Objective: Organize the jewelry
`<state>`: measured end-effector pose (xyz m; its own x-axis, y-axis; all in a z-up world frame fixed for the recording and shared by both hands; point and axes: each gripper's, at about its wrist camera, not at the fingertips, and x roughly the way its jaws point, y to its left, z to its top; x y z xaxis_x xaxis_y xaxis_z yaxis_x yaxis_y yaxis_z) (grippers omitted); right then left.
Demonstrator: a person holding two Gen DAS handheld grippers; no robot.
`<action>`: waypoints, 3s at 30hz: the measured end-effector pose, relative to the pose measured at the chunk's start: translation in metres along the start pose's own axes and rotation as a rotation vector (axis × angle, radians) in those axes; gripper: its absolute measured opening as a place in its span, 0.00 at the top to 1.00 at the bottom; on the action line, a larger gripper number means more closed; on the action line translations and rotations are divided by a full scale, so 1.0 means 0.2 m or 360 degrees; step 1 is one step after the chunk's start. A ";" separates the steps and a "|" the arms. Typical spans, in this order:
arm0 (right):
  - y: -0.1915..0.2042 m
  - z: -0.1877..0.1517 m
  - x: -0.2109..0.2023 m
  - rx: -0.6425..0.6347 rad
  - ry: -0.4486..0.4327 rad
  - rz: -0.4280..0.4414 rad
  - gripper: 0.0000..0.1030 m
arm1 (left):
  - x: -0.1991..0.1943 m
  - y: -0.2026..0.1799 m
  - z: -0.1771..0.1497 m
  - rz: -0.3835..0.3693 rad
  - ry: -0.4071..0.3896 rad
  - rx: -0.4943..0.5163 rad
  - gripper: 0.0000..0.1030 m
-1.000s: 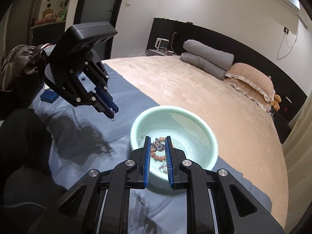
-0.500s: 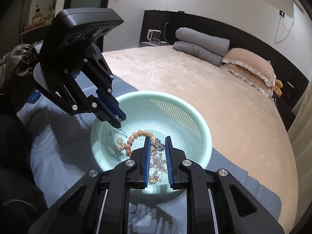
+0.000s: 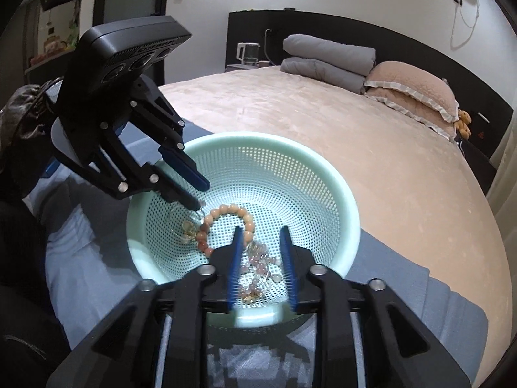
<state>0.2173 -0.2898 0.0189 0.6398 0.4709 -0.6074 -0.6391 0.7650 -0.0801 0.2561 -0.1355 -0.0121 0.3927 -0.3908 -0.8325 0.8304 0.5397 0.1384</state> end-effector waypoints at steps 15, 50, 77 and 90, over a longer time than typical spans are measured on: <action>0.09 0.04 -0.27 0.0152 -0.0143 -0.0280 0.10 | -0.26 -0.08 -0.10 0.0356 -0.0074 -0.0147 0.06; 0.60 -0.07 -0.78 0.0550 -0.0184 -0.0400 0.08 | -0.80 -0.59 -0.54 0.0559 -0.0281 -0.0559 0.06; 0.74 -0.48 -0.60 0.0714 -0.0048 -0.0525 0.08 | -0.74 -0.83 -0.79 0.0558 -0.0434 -0.0874 0.06; 0.71 -0.60 -0.58 0.0776 -0.0108 -0.0612 0.08 | -0.61 -1.03 -0.75 0.0726 -0.0454 -0.0762 0.06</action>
<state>0.0017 -0.2872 -0.0169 0.8213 0.1366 -0.5540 -0.0994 0.9903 0.0969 -0.0225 -0.0880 -0.0188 0.8014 -0.1923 -0.5663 0.3199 0.9379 0.1342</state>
